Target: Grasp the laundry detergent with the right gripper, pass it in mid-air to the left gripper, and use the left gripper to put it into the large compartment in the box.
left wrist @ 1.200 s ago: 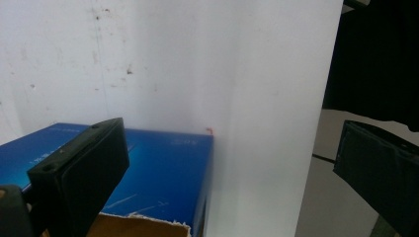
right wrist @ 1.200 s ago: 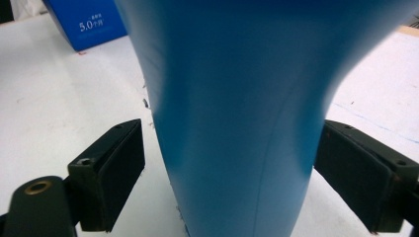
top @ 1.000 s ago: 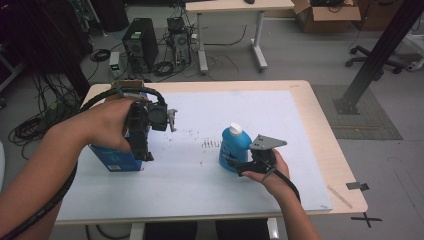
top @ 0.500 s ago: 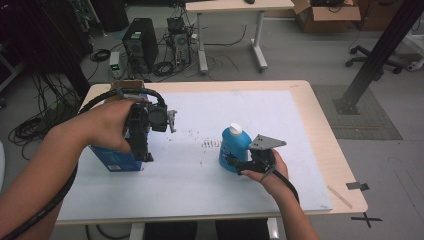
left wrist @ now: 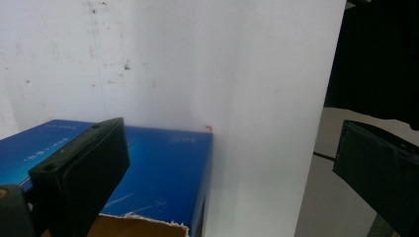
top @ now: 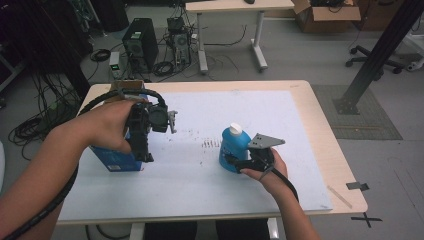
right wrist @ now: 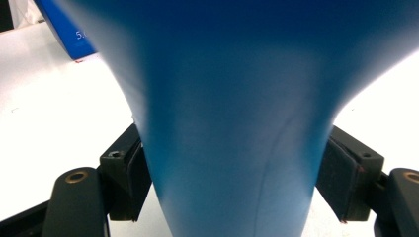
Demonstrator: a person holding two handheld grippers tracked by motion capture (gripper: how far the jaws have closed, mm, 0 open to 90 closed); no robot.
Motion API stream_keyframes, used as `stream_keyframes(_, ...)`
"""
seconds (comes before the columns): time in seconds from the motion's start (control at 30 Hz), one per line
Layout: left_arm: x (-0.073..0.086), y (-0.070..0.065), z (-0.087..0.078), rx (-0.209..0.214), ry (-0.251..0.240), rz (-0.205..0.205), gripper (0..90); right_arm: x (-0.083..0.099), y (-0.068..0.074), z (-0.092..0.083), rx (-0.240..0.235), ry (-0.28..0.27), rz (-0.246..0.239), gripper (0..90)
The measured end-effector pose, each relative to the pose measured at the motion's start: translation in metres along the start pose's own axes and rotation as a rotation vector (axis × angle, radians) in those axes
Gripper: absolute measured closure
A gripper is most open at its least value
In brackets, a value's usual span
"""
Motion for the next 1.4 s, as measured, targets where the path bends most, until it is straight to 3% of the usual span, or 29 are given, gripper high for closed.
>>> stream_keyframes(0.33,0.002,0.0,-0.001,0.0,0.005,-0.002,1.0,-0.002,0.001,0.001,0.0,-0.003,-0.003,29.9)
stream_keyframes(0.57,0.001,-0.001,-0.001,-0.001,0.007,-0.002,1.0,-0.002,0.004,0.002,-0.018,-0.009,-0.017,39.9)
stream_keyframes(0.83,0.0,-0.001,-0.003,-0.004,0.005,0.001,1.0,-0.002,0.004,0.001,-0.02,-0.023,-0.044,43.7)
stream_keyframes(1.1,-0.005,-0.002,-0.007,-0.007,0.001,0.007,1.0,-0.007,0.004,-0.005,-0.02,-0.048,-0.039,45.5)
stream_keyframes(1.3,-0.009,0.0,-0.012,-0.016,0.004,0.022,0.8,-0.026,0.011,-0.028,-0.062,-0.067,-0.108,45.6)
stream_keyframes(1.4,-0.012,-0.001,-0.018,-0.019,-0.005,0.023,0.8,-0.037,0.022,-0.042,-0.102,-0.052,-0.177,45.7)
Point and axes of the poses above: each handheld gripper's, and its own axes: z roughly forward along the jaws, x roughly out of its underside, y roughly to its left, the point moved 8 cm from there along z, roughly forward along the jaws, and after that the axes turned 12 degrees about y, right-handed, at the moved point
